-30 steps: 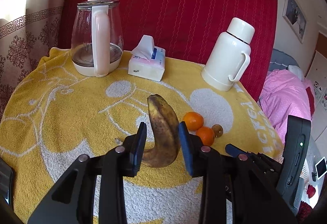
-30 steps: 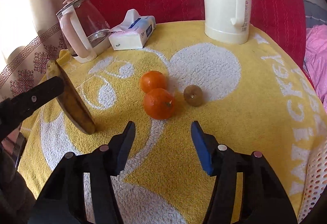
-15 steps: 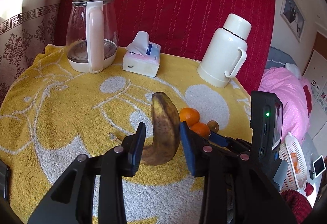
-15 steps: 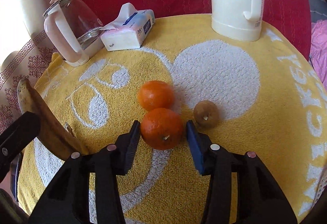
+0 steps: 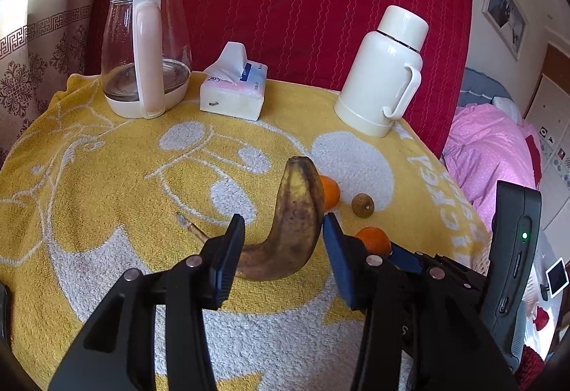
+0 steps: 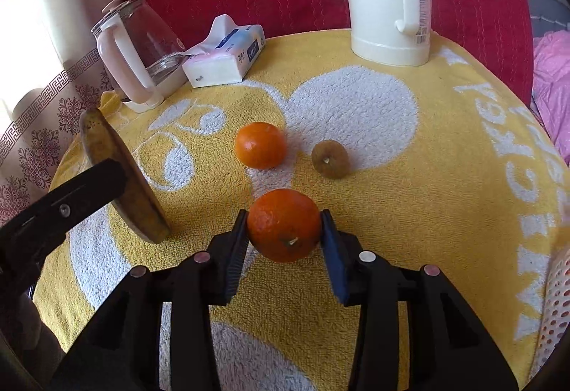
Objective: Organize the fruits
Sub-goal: 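Lower the banana onto the towel and open the left tool while the right tool holds the orange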
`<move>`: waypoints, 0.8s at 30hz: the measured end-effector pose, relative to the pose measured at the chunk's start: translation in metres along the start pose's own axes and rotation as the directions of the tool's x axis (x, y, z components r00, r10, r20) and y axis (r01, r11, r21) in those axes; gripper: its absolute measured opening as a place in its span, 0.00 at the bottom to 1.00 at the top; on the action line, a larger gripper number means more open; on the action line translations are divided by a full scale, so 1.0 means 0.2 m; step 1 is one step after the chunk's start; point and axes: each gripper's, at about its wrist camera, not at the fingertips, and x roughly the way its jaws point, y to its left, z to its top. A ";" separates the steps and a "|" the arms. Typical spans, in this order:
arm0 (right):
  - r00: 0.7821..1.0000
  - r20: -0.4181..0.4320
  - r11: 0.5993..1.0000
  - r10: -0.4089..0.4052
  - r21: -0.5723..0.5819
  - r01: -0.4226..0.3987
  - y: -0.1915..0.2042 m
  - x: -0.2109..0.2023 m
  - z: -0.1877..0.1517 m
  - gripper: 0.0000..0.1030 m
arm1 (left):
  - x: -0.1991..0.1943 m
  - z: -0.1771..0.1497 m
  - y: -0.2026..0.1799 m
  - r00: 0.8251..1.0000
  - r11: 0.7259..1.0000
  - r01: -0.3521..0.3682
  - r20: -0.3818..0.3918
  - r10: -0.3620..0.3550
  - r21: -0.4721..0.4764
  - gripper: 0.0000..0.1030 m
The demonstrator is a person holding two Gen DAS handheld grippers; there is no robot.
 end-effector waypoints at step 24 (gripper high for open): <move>1.000 0.030 0.994 0.001 0.111 -0.005 -0.19 -0.09 -0.08 0.40 | 0.13 -0.16 -0.14 0.998 0.994 -0.014 -0.067 0.021 0.111 0.58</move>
